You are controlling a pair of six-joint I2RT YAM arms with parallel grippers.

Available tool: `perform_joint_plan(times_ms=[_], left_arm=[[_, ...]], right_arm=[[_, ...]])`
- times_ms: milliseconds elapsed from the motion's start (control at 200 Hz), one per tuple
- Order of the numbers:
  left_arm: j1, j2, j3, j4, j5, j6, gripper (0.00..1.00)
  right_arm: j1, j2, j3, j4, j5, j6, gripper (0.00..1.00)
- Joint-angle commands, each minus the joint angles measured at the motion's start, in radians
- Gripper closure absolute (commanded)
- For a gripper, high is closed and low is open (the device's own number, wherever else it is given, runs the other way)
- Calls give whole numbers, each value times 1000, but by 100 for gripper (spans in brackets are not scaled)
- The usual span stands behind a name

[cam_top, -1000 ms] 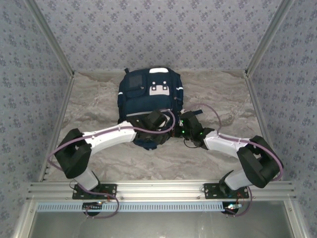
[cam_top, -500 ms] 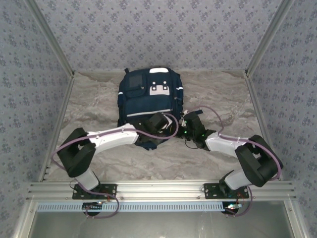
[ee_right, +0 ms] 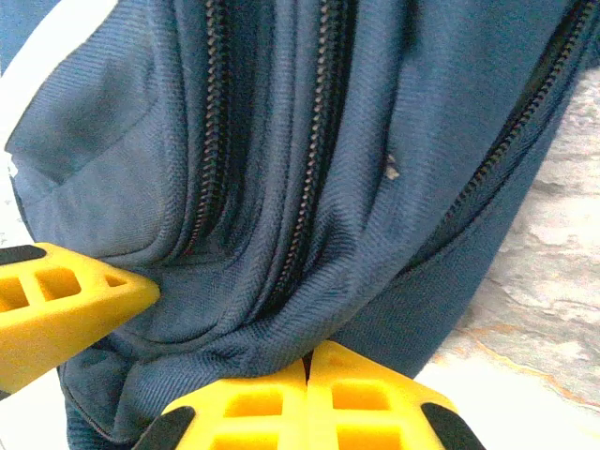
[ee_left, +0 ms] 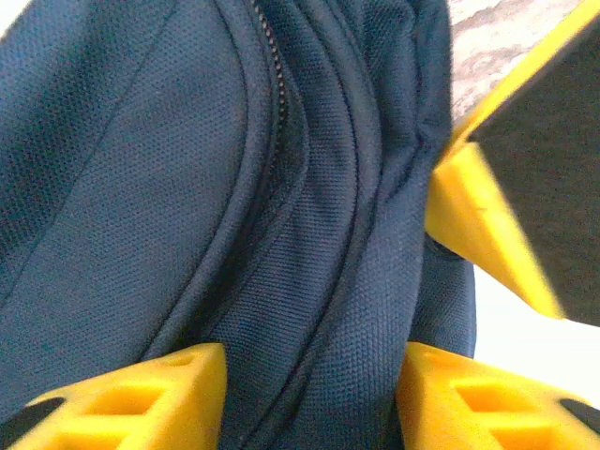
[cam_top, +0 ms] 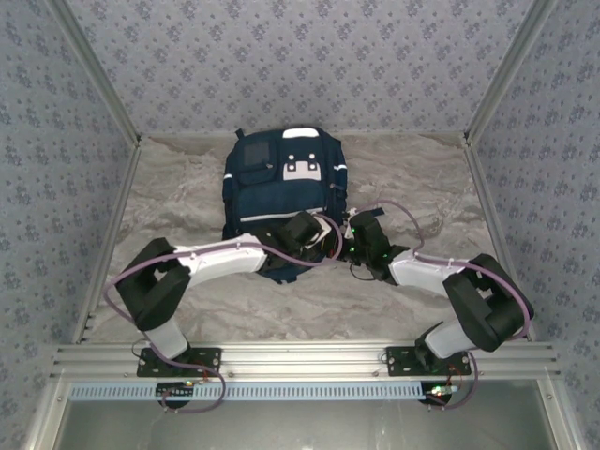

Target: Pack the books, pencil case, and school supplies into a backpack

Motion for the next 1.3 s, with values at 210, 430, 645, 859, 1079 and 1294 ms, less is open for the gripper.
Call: perform_joint_plan(times_ms=[210, 430, 645, 859, 1079, 1294], left_arm=[[65, -60, -10, 33, 39, -12, 100], [78, -106, -11, -11, 89, -45, 100], [80, -144, -29, -46, 164, -71, 100], [77, -198, -67, -67, 193, -96, 100], [77, -213, -70, -77, 209, -109, 100], [76, -239, -66, -94, 232, -104, 100]], right_arm=[[-43, 7, -20, 35, 2, -19, 100], [-87, -49, -9, -56, 33, -122, 100], [-106, -118, 9, -81, 75, -260, 100], [-123, -83, 92, -140, 94, -311, 100], [-135, -116, 85, -145, 85, -319, 100], [-138, -189, -6, -60, -65, -402, 68]])
